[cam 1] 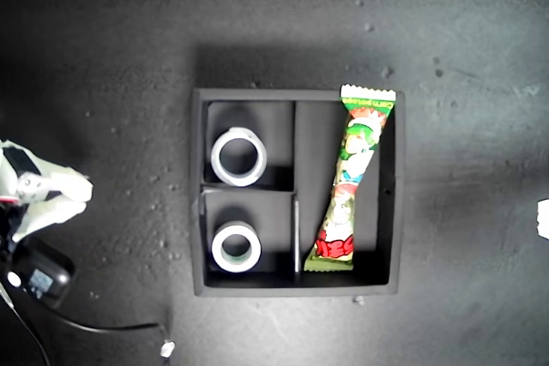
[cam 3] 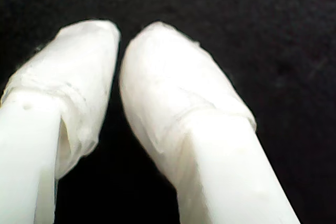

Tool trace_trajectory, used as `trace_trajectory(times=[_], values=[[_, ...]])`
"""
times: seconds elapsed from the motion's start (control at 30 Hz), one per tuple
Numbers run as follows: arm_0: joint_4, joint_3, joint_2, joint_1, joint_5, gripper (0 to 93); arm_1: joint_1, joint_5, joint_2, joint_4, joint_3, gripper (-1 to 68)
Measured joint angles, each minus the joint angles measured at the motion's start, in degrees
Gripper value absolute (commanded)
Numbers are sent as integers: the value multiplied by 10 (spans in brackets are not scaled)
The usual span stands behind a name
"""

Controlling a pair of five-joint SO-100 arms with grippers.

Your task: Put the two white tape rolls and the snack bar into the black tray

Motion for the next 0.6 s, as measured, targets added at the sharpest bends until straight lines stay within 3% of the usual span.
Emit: trace_trajectory(times=[0.33, 0.6], values=[[0, 93, 128, 0, 0, 1, 29, -47, 95, -114, 234, -7], [19, 134, 151, 0, 0, 0, 55, -71, 279, -133, 369, -7]])
